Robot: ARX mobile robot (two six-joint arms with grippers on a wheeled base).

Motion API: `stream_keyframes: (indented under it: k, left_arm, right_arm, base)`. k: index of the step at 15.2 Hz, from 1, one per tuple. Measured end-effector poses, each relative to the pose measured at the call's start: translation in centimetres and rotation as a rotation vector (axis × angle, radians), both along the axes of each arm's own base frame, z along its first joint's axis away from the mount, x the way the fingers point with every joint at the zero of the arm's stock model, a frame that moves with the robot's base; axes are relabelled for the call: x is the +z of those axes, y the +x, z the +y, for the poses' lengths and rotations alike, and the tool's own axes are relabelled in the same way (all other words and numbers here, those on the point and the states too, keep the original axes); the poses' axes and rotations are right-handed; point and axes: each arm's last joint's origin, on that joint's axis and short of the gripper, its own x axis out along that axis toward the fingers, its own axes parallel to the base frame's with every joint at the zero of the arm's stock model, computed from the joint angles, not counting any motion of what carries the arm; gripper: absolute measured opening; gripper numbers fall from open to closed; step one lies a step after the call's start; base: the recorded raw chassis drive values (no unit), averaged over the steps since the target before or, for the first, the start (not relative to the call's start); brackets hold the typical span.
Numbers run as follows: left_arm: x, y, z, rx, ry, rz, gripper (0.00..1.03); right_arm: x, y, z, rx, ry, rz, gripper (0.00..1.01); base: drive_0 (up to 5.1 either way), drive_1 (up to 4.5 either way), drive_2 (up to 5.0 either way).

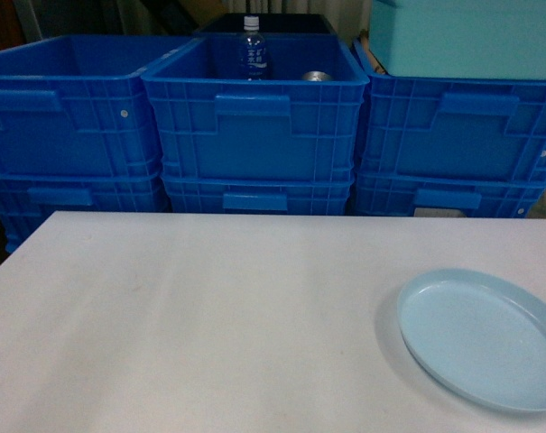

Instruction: Place blue tray on left shelf second layer neatly

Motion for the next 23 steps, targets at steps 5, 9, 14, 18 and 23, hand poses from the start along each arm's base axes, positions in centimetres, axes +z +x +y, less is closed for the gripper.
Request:
stream_keyframes:
  k: [5,9,14,18,23]
  left_arm:
    - [0.0,0.0,0.0,0.000,0.000,0.000,0.98]
    - [0.0,0.0,0.0,0.000,0.000,0.000,0.98]
    - [0.0,0.0,0.0,0.000,0.000,0.000,0.98]
    - [0.0,0.0,0.0,0.001,0.000,0.000,0.98]
    - [0.0,0.0,0.0,0.000,0.000,0.000,0.98]
  right_arm:
    - [0.0,0.0,0.0,0.000,0.000,0.000,0.98]
    - [0.0,0.0,0.0,0.000,0.000,0.000,0.98]
    - [0.7,4.1,0.5,0.017,-0.073,0.004,0.98]
    - [-0.6,13.7,-0.4,0.025,-0.106,0.364,0.98]
    - [-3.8,18.4,-0.9,0.021,-0.103,0.525,0.98]
  base:
    - [0.0,0.00,0.0]
    - [0.0,0.00,0.0]
    - [0.0,0.00,0.0]
    - [0.0,0.00,0.0]
    - [0.0,0.00,0.0]
